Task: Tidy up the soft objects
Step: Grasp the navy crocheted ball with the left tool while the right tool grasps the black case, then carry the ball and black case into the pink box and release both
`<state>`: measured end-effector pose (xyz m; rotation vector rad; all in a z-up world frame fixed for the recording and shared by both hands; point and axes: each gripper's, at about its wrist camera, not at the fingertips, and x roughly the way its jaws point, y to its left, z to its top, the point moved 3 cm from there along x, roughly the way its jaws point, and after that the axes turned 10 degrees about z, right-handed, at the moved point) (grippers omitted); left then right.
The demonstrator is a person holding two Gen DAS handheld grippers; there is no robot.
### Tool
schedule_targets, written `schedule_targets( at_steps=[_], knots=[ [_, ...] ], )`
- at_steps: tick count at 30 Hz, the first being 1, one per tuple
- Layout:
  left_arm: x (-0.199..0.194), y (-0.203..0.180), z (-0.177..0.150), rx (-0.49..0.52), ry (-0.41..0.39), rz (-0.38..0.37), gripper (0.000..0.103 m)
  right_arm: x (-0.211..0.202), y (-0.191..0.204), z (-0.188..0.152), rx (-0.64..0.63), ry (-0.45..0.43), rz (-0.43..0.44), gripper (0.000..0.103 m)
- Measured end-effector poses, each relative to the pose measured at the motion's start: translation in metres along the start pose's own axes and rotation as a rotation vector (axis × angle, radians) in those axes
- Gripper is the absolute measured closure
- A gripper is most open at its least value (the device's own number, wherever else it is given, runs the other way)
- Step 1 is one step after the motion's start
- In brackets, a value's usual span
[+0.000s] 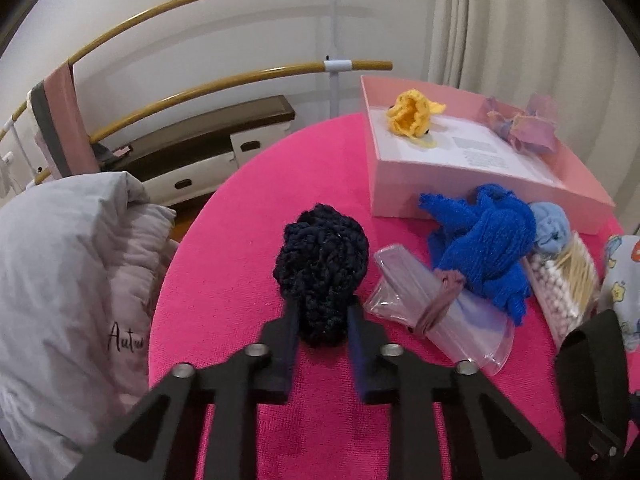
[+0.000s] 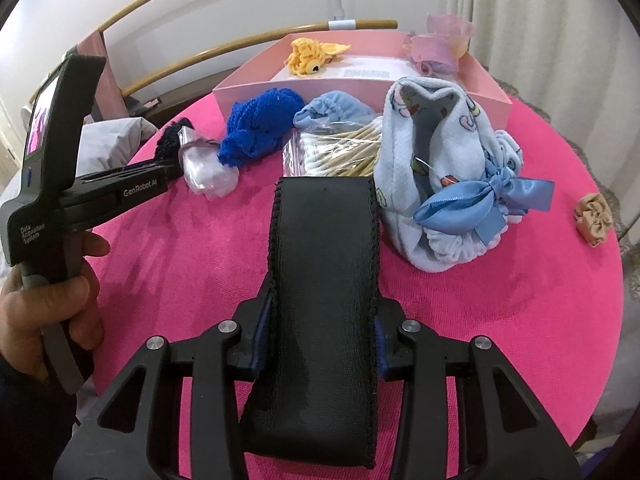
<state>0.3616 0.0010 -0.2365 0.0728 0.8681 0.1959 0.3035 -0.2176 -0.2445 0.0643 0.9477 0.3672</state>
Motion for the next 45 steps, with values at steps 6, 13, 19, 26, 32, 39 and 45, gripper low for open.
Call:
schedule_targets(
  at_steps=[6,13,19,26,32,39,45],
  knots=[
    [-0.010,0.007,-0.003,0.001,-0.010,-0.015,0.095,-0.015,0.004,0.002,-0.006,-0.024,0.015,0.068],
    [-0.038,0.018,-0.017,-0.008,-0.031,-0.019,0.096,-0.032,0.010,0.006,-0.015,-0.053,0.027,0.068],
    [-0.083,0.026,-0.027,-0.013,-0.079,-0.029,0.096,-0.055,0.020,0.015,-0.035,-0.106,0.030,0.068],
    [-0.138,0.031,-0.030,-0.019,-0.139,-0.048,0.096,-0.077,0.029,0.032,-0.060,-0.167,0.034,0.068],
    [-0.171,0.037,-0.022,-0.019,-0.180,-0.069,0.096,-0.096,0.033,0.051,-0.090,-0.214,0.029,0.068],
    [-0.192,0.040,0.001,-0.014,-0.227,-0.091,0.096,-0.112,0.027,0.084,-0.106,-0.265,0.036,0.068],
    [-0.205,0.036,0.028,-0.009,-0.264,-0.115,0.096,-0.120,0.014,0.111,-0.108,-0.294,0.026,0.068]
  ],
)
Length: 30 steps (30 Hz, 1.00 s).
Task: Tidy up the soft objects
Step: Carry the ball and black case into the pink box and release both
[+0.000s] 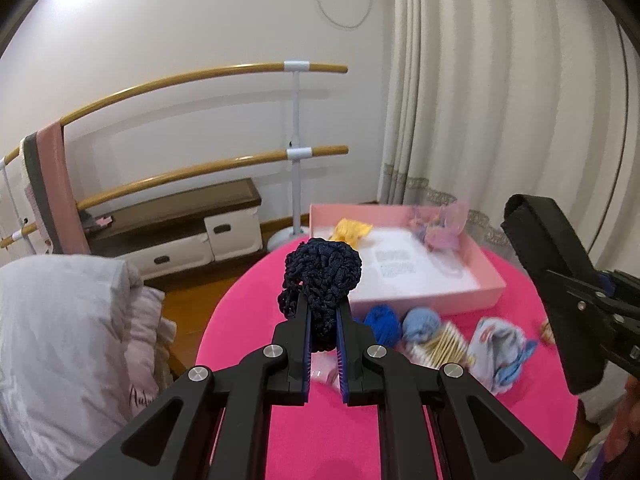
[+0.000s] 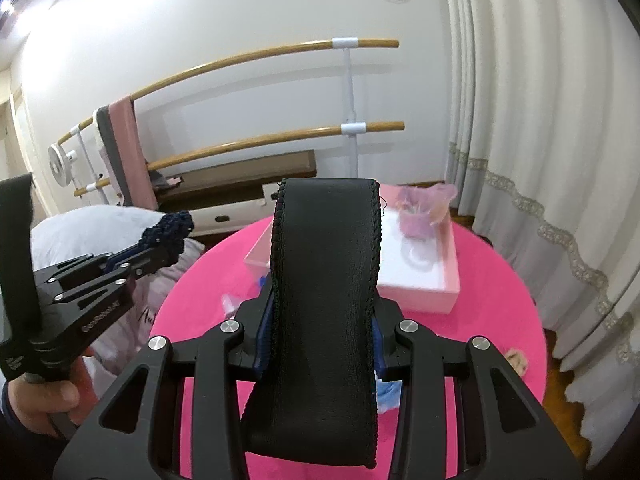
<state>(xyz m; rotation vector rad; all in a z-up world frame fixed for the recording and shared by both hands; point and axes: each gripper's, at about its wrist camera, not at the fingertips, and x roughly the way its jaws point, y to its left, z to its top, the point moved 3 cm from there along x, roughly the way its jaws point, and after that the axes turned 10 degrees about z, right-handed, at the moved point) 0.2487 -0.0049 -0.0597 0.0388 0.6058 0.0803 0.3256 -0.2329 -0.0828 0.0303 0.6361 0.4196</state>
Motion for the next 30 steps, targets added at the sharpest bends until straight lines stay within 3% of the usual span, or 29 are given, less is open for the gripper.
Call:
schedule_targets(
  at_steps=[4,14,30],
  knots=[
    [0.003,-0.006,0.024,0.007,-0.028,-0.018,0.096,0.002,-0.018,0.017,0.014,-0.018,-0.014,0.068],
    [0.051,-0.030,0.073,0.022,-0.027,-0.040,0.095,0.031,-0.056,0.066,0.038,-0.012,-0.019,0.068],
    [0.193,-0.065,0.150,0.001,0.094,-0.085,0.095,0.120,-0.101,0.101,0.119,0.100,0.027,0.067]
  ],
)
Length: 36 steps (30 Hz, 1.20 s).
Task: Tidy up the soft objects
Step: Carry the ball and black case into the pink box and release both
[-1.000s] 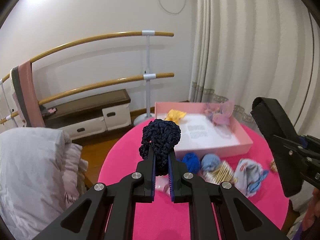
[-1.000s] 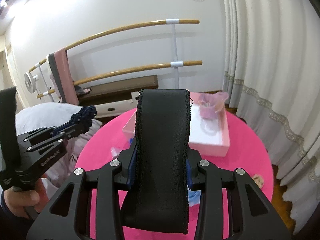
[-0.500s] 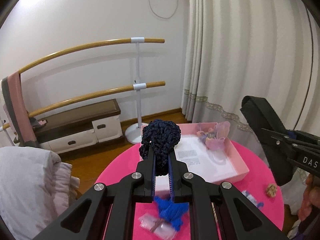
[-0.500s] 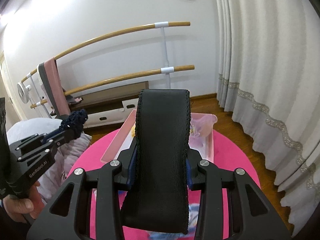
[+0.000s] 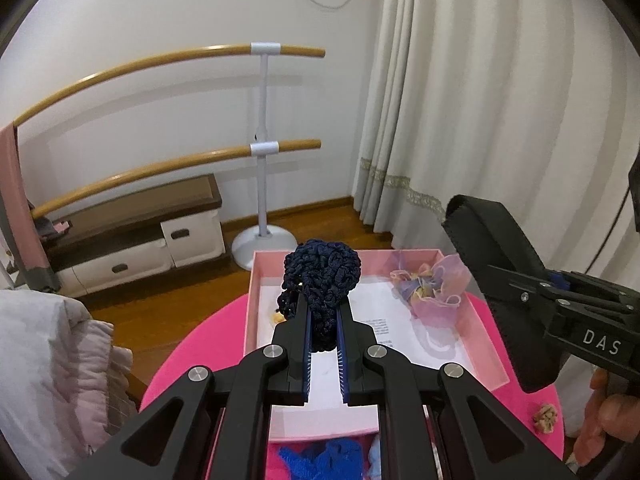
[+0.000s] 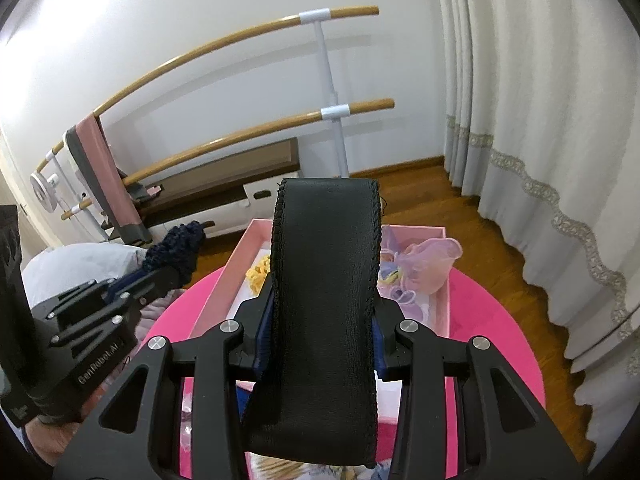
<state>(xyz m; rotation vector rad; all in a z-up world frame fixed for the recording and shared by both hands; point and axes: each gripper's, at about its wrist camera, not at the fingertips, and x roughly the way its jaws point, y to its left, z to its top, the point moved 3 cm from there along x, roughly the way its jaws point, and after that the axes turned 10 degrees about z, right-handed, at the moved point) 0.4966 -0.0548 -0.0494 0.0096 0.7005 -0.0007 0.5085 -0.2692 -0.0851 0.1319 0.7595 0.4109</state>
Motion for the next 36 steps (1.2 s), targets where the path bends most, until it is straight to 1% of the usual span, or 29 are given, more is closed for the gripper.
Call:
schedule_targets(
  at_steps=[6,13,15,20,21,24,25,30,32,33,34,35,36],
  knots=[
    [0.047,-0.004,0.017,-0.006,0.041,-0.003,0.095,0.028,-0.008,0.001,0.024,0.042,0.015,0.067],
    [0.078,-0.012,0.022,-0.002,0.070,-0.008,0.095,0.053,-0.020,-0.007,0.056,0.085,0.015,0.067],
    [0.082,-0.014,0.021,0.003,0.074,-0.022,0.095,0.059,-0.022,-0.009,0.062,0.094,0.014,0.067],
    [0.093,-0.016,0.021,0.003,0.080,-0.025,0.095,0.066,-0.023,-0.009,0.070,0.108,0.012,0.067],
    [0.090,-0.015,0.017,0.003,0.080,-0.025,0.095,0.068,-0.024,-0.009,0.072,0.112,0.012,0.067],
    [0.095,-0.015,0.017,0.005,0.084,-0.022,0.095,0.074,-0.025,-0.008,0.079,0.122,0.011,0.067],
    [0.090,-0.014,0.011,0.005,0.086,-0.022,0.095,0.078,-0.026,-0.009,0.083,0.128,0.010,0.067],
    [0.104,-0.018,0.005,0.023,0.128,-0.004,0.092,0.092,-0.029,-0.012,0.100,0.154,0.008,0.065],
    [0.110,-0.024,0.005,0.024,0.144,-0.002,0.086,0.097,-0.031,-0.015,0.110,0.166,0.010,0.063],
    [0.112,-0.024,0.006,0.024,0.150,0.003,0.076,0.098,-0.032,-0.016,0.116,0.167,0.009,0.061],
    [0.113,-0.025,0.008,0.023,0.152,0.006,0.061,0.098,-0.034,-0.017,0.126,0.169,0.009,0.060],
    [0.111,-0.027,0.009,0.021,0.149,0.010,0.055,0.098,-0.036,-0.017,0.135,0.166,0.011,0.058],
    [0.109,-0.027,0.010,0.018,0.140,0.019,0.045,0.097,-0.037,-0.018,0.143,0.160,0.018,0.053]
  ],
)
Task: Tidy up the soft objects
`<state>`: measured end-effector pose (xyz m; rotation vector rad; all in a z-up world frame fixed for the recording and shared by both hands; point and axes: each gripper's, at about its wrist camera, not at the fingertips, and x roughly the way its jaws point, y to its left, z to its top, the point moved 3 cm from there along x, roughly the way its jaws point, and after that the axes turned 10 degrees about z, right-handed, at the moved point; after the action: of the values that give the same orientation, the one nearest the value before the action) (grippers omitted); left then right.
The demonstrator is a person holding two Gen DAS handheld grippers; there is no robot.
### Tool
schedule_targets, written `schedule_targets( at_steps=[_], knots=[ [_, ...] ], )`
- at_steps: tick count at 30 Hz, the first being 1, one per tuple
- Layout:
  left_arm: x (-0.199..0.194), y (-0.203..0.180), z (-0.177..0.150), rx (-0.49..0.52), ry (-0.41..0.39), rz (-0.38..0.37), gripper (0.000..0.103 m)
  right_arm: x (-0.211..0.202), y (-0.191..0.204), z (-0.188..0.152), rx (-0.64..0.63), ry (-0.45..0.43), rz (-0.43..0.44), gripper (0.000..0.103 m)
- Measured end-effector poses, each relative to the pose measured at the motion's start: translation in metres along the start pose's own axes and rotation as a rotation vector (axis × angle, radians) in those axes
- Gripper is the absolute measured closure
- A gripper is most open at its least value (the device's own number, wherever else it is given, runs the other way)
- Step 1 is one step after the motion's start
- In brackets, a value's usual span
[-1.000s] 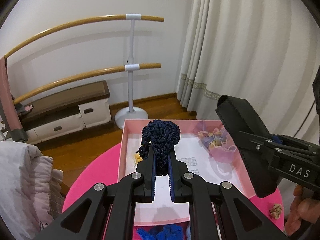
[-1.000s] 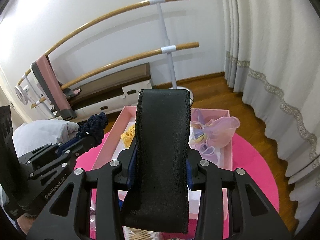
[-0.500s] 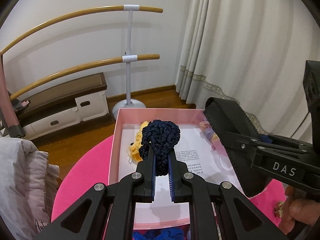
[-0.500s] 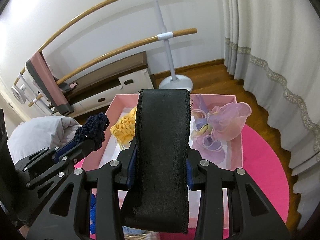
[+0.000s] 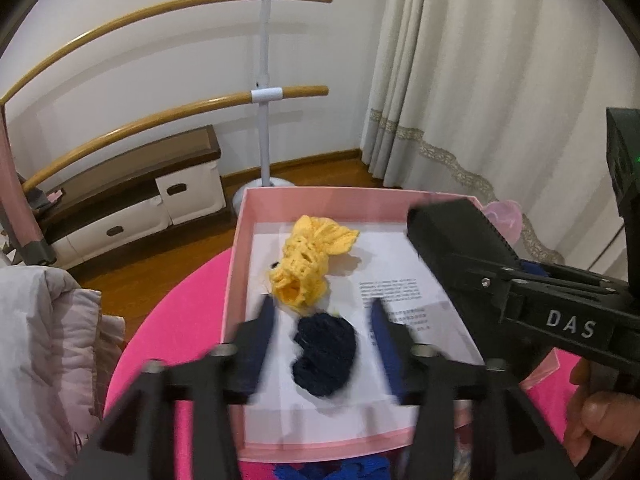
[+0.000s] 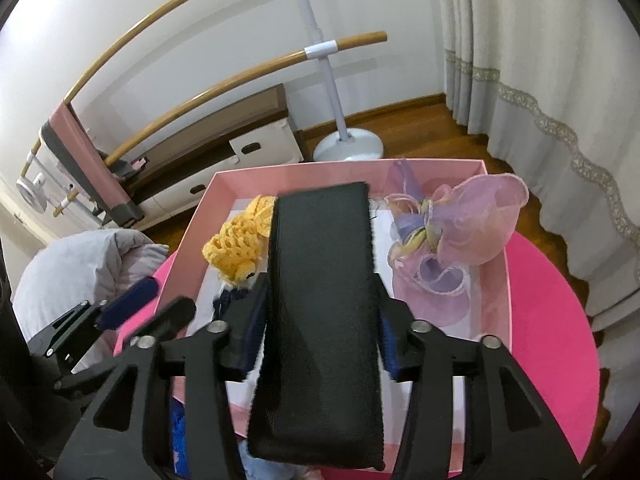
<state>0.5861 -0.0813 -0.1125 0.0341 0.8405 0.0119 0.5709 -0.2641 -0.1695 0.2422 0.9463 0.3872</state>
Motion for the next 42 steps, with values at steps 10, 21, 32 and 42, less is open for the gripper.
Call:
schedule_targets(
  at_steps=[10,21,32,42],
  knots=[
    [-0.050,0.011,-0.010,0.000,-0.159,0.085,0.000,-0.044,0.004,0.001,0.022,-0.123,0.010,0.000],
    [-0.121,0.018,-0.053,-0.028,-0.256,0.118,0.000,-0.126,0.028,-0.021,-0.006,-0.262,-0.048,0.000],
    [-0.215,0.022,-0.108,-0.050,-0.340,0.090,0.000,-0.204,0.054,-0.079,-0.060,-0.384,-0.133,0.000],
    [-0.288,0.024,-0.173,-0.055,-0.401,0.071,0.000,-0.257,0.068,-0.145,-0.098,-0.475,-0.213,0.000]
  ],
)
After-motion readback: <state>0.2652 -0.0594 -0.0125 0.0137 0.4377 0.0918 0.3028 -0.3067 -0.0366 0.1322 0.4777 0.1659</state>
